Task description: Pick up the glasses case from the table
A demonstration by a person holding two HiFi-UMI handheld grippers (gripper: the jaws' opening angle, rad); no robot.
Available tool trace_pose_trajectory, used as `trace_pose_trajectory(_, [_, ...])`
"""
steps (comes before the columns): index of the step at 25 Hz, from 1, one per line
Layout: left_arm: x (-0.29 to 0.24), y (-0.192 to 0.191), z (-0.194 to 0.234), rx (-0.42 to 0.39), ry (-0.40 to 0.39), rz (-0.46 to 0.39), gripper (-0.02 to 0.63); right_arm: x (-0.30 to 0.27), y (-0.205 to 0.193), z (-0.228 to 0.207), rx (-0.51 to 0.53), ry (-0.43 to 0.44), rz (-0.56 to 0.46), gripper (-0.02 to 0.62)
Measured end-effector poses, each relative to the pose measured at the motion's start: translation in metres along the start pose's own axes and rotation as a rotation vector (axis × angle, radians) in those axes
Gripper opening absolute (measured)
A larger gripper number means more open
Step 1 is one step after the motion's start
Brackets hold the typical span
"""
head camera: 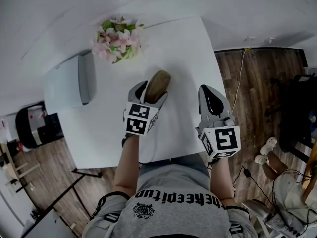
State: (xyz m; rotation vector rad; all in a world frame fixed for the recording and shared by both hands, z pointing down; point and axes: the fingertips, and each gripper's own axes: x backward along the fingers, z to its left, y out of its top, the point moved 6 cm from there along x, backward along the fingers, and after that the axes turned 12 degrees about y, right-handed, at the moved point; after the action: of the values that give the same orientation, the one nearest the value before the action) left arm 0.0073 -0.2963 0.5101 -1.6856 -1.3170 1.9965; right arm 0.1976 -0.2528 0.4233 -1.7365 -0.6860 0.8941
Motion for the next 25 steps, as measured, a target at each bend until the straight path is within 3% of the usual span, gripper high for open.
trace_pose_trajectory(25, [-0.025,-0.012,0.000,0.015,0.003,0.108,0.328,-0.005,-0.006,-0.016,-0.015,0.007,0.023,0.005])
